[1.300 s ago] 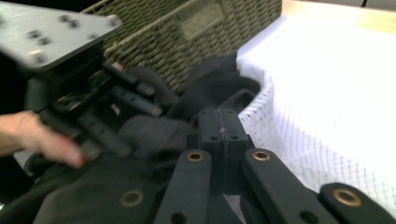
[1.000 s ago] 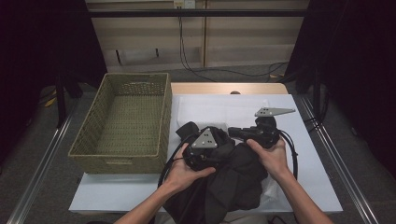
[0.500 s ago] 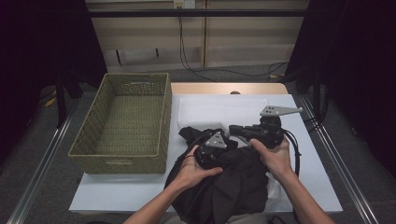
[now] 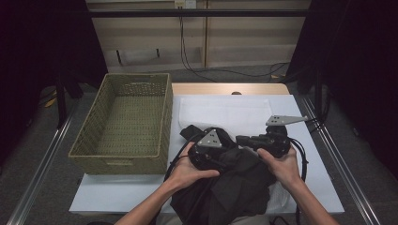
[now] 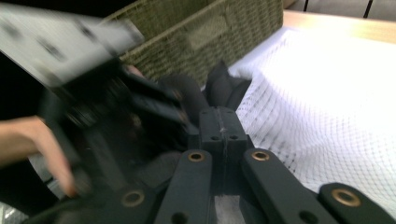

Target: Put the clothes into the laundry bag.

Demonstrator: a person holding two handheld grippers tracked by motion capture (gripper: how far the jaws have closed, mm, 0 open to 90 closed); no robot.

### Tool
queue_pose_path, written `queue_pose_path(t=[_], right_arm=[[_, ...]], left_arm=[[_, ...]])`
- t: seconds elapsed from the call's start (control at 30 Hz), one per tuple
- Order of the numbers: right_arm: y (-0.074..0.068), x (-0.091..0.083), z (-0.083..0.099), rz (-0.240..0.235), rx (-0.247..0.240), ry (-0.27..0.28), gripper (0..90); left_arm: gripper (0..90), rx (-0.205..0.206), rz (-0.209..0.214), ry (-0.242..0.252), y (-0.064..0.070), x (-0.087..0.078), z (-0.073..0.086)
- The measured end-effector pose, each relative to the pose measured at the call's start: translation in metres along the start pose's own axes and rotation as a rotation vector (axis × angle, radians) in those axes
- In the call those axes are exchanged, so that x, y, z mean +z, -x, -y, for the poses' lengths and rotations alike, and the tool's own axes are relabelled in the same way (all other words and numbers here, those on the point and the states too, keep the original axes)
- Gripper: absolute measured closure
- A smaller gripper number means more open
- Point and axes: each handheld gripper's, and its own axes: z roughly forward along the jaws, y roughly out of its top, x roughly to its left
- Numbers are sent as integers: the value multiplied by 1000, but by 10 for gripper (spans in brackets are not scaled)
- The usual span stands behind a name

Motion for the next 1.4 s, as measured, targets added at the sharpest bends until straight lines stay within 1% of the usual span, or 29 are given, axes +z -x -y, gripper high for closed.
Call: queue_pose_path(t=[0.03, 0.07, 0.1, 0.13, 0.17, 0.2, 0.23, 0.27, 0.3, 0.33, 0.37, 0.4, 0.43, 0.47, 0.57, 0.7, 0.77, 0.9, 0.93, 0.97, 1.07, 1.1, 1.13, 1.17, 1.2, 1.23, 1.3, 1.37, 1.4], right_arm=[[0, 1, 1, 2, -1, -7, 900], [0, 2, 3, 3, 2, -16, 900], [0, 3, 4, 8, -1, -20, 900], [0, 3, 5, 8, -5, -27, 900], [0, 4, 6, 8, -5, -31, 900], [0, 4, 6, 11, -6, -29, 900], [0, 4, 5, 11, -6, -28, 900], [-1, 4, 5, 11, -8, -29, 900], [-1, 4, 5, 20, -12, -32, 900], [-1, 4, 6, 22, -14, -36, 900], [0, 3, 6, 30, -10, -39, 900], [1, 3, 7, 40, -17, -45, 900], [3, 3, 7, 51, -28, -54, 900], [4, 2, 8, 57, -26, -51, 900], [11, 1, 11, 81, -16, -66, 900], [20, -3, 14, 113, 5, -63, 886], [25, -4, 16, 116, 7, -70, 881], [31, -3, 18, 164, 22, -81, 743], [31, -3, 18, 164, 22, -81, 743], [31, -5, 18, 194, 10, -70, 612], [32, -8, 16, 236, -6, -65, 519], [32, -8, 16, 236, -6, -65, 519], [35, -8, 16, 271, -1, -78, 452], [35, -8, 16, 271, -1, -78, 452], [40, -8, 18, 292, 3, -93, 440], [42, -7, 19, 301, 7, -99, 431], [47, -5, 21, 311, 13, -118, 416], [51, -3, 23, 328, 15, -131, 425], [54, -3, 24, 324, 24, -141, 449]], left_arm=[[417, 4, -1, 16, -1, -5, -1], [420, 9, -15, 41, -1, -10, -4], [418, 9, -17, 76, -1, -15, -6], [411, 6, -32, 90, -2, -18, -7], [368, 7, -60, 81, -4, -18, -9], [301, 2, -76, 67, -8, -18, -9], [273, -3, -102, 55, -13, -16, -7], [223, -18, -129, 37, -17, -13, -5], [172, -42, -137, 18, -22, -9, -1], [151, -71, -133, -10, -25, -3, 3], [138, -78, -125, -40, -27, 2, 7], [138, -77, -128, -55, -28, 6, 11], [139, -83, -129, -54, -28, 9, 14], [144, -92, -123, -54, -28, 11, 16], [178, -81, -121, -86, -29, 13, 18], [190, -79, -120, -87, -29, 14, 19], [190, -81, -109, -67, -29, 15, 20], [191, -77, -115, -74, -29, 14, 20], [192, -77, -115, -74, -29, 14, 20], [192, -75, -116, -73, -29, 14, 20], [191, -80, -112, -63, -28, 14, 20], [191, -77, -111, -67, -29, 13, 20], [191, -79, -104, -60, -29, 12, 20], [191, -79, -104, -60, -29, 12, 20], [191, -77, -107, -62, -29, 12, 20], [191, -72, -115, -73, -28, 11, 19], [191, -71, -111, -62, -28, 12, 20], [190, -73, -112, -53, -28, 12, 20], [190, -73, -113, -54, -27, 12, 20]])
